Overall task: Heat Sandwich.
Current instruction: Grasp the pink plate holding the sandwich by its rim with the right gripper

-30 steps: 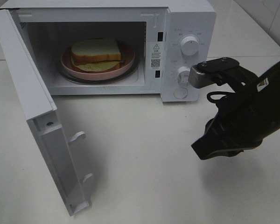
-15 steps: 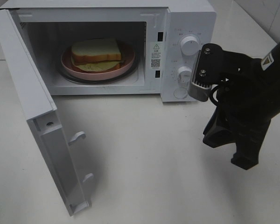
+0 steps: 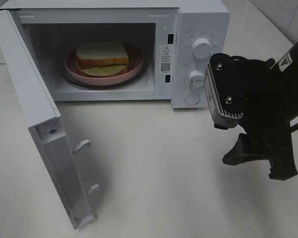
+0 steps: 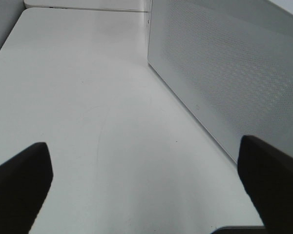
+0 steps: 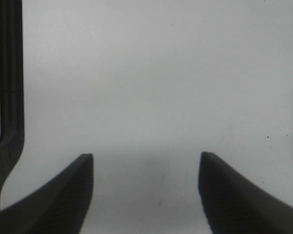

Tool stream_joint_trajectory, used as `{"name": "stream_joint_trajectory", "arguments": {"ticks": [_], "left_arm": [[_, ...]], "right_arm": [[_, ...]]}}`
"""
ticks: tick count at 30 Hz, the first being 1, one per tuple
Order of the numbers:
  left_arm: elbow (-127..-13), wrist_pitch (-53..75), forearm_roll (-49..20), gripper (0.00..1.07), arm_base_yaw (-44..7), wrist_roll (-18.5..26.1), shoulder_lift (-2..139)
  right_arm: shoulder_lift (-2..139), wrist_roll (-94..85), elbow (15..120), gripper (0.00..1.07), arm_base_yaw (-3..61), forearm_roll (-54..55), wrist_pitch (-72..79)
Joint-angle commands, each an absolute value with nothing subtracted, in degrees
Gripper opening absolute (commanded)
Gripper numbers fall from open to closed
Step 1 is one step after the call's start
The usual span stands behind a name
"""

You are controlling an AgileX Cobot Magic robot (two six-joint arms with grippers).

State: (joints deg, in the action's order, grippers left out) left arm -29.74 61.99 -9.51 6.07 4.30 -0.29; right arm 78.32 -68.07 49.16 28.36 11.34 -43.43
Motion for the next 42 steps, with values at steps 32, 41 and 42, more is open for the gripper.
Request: {"name": "stream_joint_trajectory", "arguments": {"ticks": [32, 41, 42], "left_arm": [[-29.62, 61.31, -9.63, 0.98, 6.02, 4.01, -1.26], [-29.62, 61.31, -9.63, 0.98, 6.02, 4.01, -1.26], [-29.62, 61.31, -9.63, 0.98, 6.02, 4.01, -1.26]], "right_arm": [[89.15, -66.35, 59.30, 0.85, 33.52, -0.63, -33.75], [97.57, -66.29, 67.27, 0.85, 36.21, -0.74, -29.34], [98.32, -66.29, 68.01, 0.85, 36.44, -0.74, -28.88]]}}
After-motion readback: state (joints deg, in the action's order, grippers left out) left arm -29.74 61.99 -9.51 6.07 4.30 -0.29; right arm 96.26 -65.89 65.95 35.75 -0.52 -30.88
